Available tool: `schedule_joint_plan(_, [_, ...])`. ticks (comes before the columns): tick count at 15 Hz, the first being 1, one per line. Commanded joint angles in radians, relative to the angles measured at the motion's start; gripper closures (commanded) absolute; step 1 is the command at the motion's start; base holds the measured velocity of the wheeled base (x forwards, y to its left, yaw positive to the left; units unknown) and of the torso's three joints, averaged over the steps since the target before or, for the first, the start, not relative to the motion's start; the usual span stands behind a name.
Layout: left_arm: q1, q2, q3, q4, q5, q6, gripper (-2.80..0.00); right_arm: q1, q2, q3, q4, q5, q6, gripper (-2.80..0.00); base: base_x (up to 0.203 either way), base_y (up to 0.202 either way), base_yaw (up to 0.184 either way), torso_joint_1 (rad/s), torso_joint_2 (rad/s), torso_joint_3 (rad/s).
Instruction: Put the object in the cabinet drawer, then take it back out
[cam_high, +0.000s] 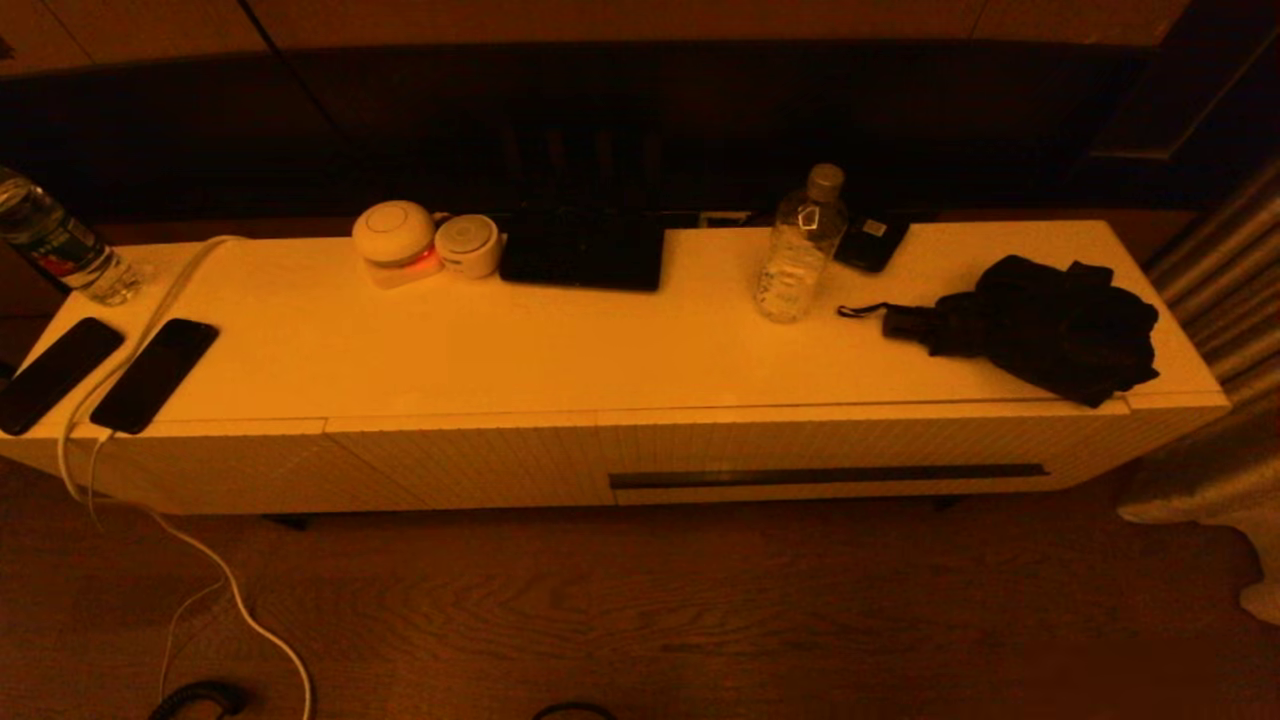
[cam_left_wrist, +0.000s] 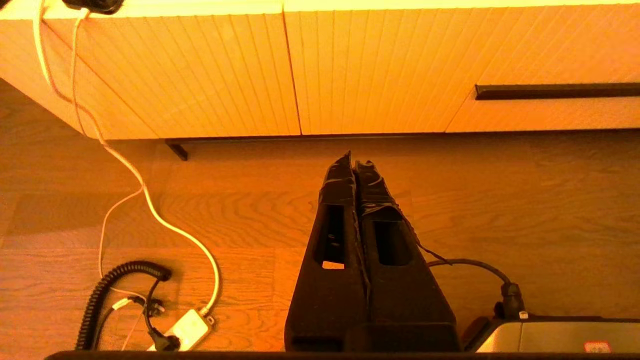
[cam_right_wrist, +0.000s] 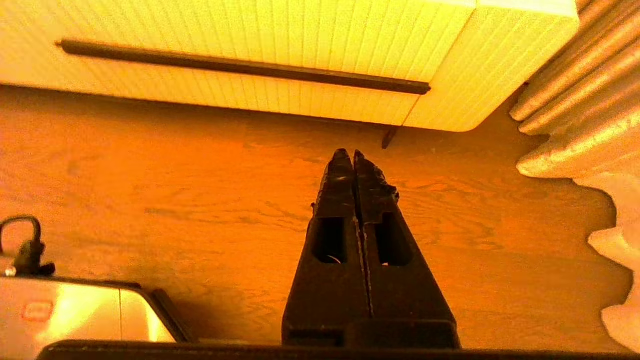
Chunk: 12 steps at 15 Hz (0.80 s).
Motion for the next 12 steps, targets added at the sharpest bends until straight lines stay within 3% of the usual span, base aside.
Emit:
schedule_joint_plan(1, [0.0,0.0,0.0,0.0,0.0,0.0,0.0,0.001,0.005,0.005,0.0,-0.001,0.007,0.0,0.0,0.0,0.0,0.0,0.0,0.0])
schedule_joint_plan(12, [0.0,0.0,0.0,0.0,0.0,0.0,0.0,0.001,0.005,0.005,0.005,-0.005,0.041,0.0,0.0,0.0,0.0,0.0,0.0,0.0])
